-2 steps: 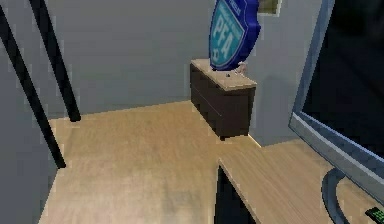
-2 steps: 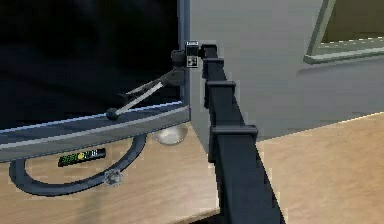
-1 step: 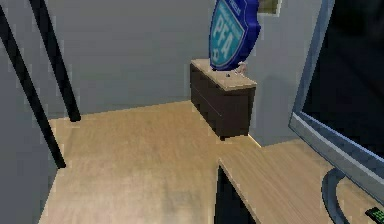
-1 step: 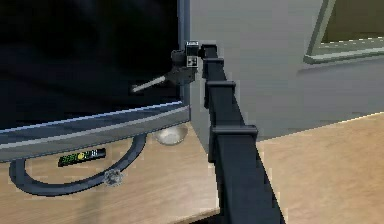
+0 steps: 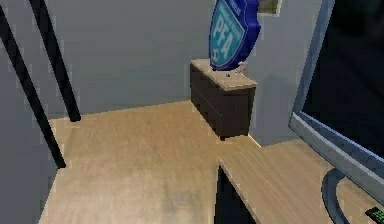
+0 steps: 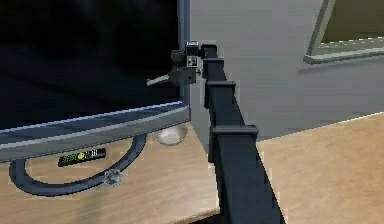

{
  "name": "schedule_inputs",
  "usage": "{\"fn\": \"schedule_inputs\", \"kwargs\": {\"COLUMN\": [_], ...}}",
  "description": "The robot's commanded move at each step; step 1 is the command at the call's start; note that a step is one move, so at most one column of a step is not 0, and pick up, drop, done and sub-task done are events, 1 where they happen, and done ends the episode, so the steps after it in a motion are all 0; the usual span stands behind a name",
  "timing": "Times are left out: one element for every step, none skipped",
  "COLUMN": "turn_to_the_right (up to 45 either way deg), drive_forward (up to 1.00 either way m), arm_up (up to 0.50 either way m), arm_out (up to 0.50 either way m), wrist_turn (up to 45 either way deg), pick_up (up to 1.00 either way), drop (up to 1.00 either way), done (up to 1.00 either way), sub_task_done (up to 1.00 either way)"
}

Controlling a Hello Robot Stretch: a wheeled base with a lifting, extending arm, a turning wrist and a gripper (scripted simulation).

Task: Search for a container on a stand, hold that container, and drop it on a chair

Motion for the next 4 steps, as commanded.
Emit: {"fn": "schedule_inputs", "kwargs": {"turn_to_the_right": [0.0,0.0,0.0,0.0], "drive_forward": [0.00,0.00,0.00,0.00], "arm_up": [-0.30,0.00,0.10,0.32], "arm_out": [0.00,0.00,0.00,0.00], "wrist_turn": [0.0,0.0,0.0,0.0], "pick_up": [0.00,1.00,0.00,0.00], "drop": [0.00,0.00,0.00,0.00], "done": [0.00,0.00,0.00,0.00], "sub_task_done": [0.00,0.00,0.00,0.00]}}
